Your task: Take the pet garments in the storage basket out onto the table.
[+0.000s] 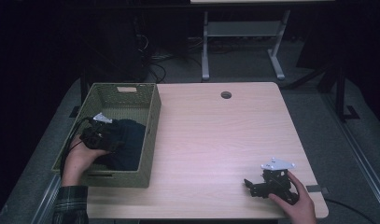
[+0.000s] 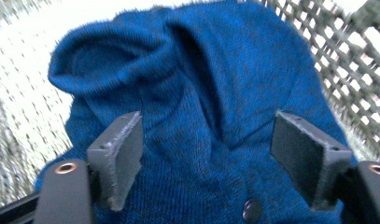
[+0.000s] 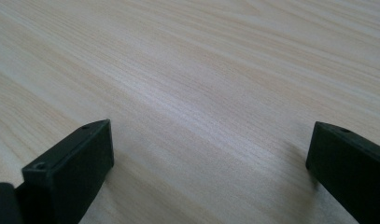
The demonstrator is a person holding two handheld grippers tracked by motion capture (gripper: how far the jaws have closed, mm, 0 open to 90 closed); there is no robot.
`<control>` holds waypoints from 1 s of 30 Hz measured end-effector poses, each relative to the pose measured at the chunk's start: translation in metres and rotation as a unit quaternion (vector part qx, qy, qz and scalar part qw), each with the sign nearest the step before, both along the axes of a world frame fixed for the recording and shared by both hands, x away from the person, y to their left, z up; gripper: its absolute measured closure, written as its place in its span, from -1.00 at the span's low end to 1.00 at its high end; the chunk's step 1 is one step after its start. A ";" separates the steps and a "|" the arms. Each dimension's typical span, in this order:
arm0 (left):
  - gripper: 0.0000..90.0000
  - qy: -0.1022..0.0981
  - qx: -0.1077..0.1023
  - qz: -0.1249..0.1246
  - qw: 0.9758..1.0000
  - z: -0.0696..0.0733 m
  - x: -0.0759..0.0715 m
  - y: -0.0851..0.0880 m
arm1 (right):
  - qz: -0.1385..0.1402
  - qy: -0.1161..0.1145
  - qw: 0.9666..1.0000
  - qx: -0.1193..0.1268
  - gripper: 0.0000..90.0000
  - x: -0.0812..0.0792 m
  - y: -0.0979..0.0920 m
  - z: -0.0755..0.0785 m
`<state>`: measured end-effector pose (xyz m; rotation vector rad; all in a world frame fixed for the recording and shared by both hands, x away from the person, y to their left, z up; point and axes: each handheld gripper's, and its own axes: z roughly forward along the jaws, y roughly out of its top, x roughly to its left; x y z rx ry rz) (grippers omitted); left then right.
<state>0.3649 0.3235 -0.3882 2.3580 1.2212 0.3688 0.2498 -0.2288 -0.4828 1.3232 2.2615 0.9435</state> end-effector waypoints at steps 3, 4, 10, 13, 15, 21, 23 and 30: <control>-0.32 0.012 -0.002 -0.004 1.000 -0.004 0.001 0.000 | 0.000 0.000 1.000 0.000 -0.99 0.000 0.000 0.000; -0.29 0.016 0.001 -0.007 1.000 -0.005 0.001 0.000 | 0.000 0.000 1.000 0.000 -0.99 0.000 0.000 0.000; 0.01 0.027 0.017 -0.018 0.999 -0.011 0.001 0.000 | 0.000 0.000 1.000 0.000 -0.99 0.000 0.000 0.000; 0.37 0.037 0.025 -0.022 0.999 -0.013 0.001 0.000 | 0.000 0.000 1.000 0.000 -0.99 0.000 0.000 0.000; 0.60 0.048 0.028 -0.011 0.998 -0.014 0.003 0.000 | 0.000 0.000 1.000 0.000 -0.99 0.000 0.000 0.000; 0.84 0.034 0.014 0.000 0.999 -0.008 0.003 0.002 | 0.000 0.000 1.000 0.000 -0.99 0.000 0.000 0.000; 0.85 0.020 -0.006 0.002 1.000 -0.003 0.001 0.005 | 0.000 0.000 1.000 0.000 -0.99 0.000 0.000 0.000; 0.87 -0.031 -0.085 0.011 0.996 0.021 -0.008 0.014 | 0.000 0.000 1.000 0.000 -0.99 0.000 0.000 0.000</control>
